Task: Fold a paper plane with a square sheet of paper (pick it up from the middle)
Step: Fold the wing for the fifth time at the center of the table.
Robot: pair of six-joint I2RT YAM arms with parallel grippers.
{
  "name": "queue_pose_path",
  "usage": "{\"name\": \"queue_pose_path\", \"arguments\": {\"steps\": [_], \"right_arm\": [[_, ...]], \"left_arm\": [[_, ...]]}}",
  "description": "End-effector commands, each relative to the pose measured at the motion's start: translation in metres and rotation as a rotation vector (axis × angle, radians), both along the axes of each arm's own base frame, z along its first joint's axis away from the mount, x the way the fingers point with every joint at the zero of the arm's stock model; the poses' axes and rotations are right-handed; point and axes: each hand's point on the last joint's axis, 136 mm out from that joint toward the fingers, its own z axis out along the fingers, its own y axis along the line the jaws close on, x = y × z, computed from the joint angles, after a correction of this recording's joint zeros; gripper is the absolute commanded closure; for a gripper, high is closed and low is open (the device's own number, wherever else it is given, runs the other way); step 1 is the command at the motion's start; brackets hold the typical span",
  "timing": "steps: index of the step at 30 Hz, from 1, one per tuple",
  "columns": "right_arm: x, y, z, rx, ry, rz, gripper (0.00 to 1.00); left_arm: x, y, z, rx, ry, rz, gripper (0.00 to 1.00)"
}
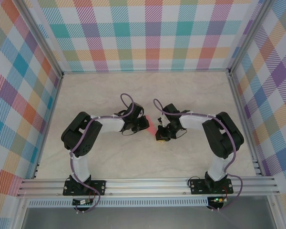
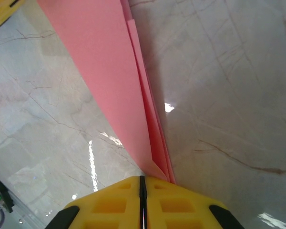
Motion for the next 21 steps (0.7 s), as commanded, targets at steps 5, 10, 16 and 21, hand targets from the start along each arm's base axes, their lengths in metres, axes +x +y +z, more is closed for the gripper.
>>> {"name": "queue_pose_path", "arguments": {"steps": [5, 10, 16, 21], "right_arm": [[-0.031, -0.033, -0.032, -0.075, 0.118, -0.031, 0.90], [-0.039, -0.040, -0.030, -0.075, 0.134, -0.046, 0.90], [-0.052, -0.051, -0.029, -0.079, 0.153, -0.070, 0.90], [-0.048, -0.049, -0.012, -0.034, 0.102, -0.088, 0.90]], "left_arm": [[-0.006, 0.027, -0.036, 0.147, 0.071, 0.028, 0.87], [-0.007, 0.036, -0.045, 0.186, 0.101, 0.041, 0.87], [-0.006, 0.040, -0.051, 0.202, 0.125, 0.045, 0.87], [-0.004, 0.035, -0.046, 0.185, 0.117, 0.027, 0.87]]}}
